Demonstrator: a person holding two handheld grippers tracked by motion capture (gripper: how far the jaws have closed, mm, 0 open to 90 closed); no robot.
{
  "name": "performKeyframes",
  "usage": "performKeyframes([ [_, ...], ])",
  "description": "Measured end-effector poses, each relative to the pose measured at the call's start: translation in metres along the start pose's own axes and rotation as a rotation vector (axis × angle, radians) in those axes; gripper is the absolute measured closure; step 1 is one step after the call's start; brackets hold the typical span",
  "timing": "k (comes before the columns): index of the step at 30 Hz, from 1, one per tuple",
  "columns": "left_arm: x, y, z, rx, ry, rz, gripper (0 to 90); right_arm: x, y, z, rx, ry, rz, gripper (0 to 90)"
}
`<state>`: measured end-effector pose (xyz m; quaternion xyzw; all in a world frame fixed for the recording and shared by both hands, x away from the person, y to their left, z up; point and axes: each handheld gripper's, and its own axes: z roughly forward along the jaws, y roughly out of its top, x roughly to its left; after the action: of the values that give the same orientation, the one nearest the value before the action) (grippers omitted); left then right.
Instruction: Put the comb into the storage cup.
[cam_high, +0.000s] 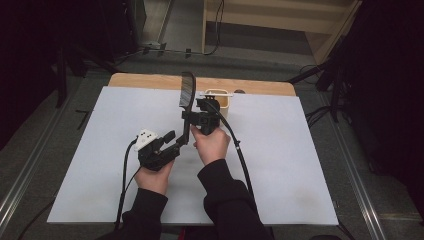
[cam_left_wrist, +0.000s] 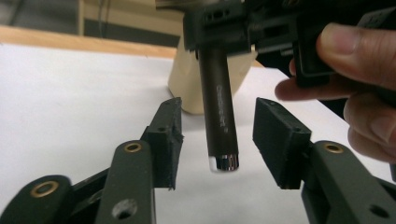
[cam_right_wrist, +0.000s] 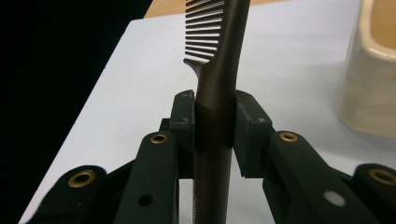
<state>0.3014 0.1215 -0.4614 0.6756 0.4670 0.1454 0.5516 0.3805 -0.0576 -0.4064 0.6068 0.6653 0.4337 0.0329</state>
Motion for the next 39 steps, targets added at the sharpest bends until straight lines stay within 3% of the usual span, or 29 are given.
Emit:
performKeyframes([
  [4, 0.0, -0.002, 0.001, 0.057, 0.002, 0.004, 47.5, -0.003, 0.0, -0.001, -0.006, -0.008, -0.012, 70.4],
  [10, 0.003, 0.0, 0.002, 0.092, -0.01, -0.008, 45.7, -0.008, -0.003, -0.004, -0.015, -0.006, -0.018, 70.3],
  [14, 0.008, -0.002, 0.005, 0.137, -0.071, -0.038, 42.0, -0.011, -0.003, -0.007, -0.018, 0.016, -0.022, 70.4],
  [17, 0.009, -0.002, 0.005, 0.162, -0.079, -0.04, 41.8, -0.013, -0.005, -0.008, -0.02, 0.009, -0.04, 70.4],
  [23, 0.016, -0.003, 0.006, 0.253, -0.093, -0.027, 38.7, -0.017, -0.006, -0.012, -0.038, 0.011, -0.046, 70.3],
  [30, 0.019, -0.004, 0.003, 0.286, -0.097, -0.011, 38.7, -0.014, -0.011, -0.015, -0.052, 0.037, -0.091, 70.3],
  [39, 0.026, -0.002, -0.002, 0.367, -0.113, 0.011, 34.8, -0.025, -0.016, -0.02, -0.089, 0.008, -0.099, 70.3],
])
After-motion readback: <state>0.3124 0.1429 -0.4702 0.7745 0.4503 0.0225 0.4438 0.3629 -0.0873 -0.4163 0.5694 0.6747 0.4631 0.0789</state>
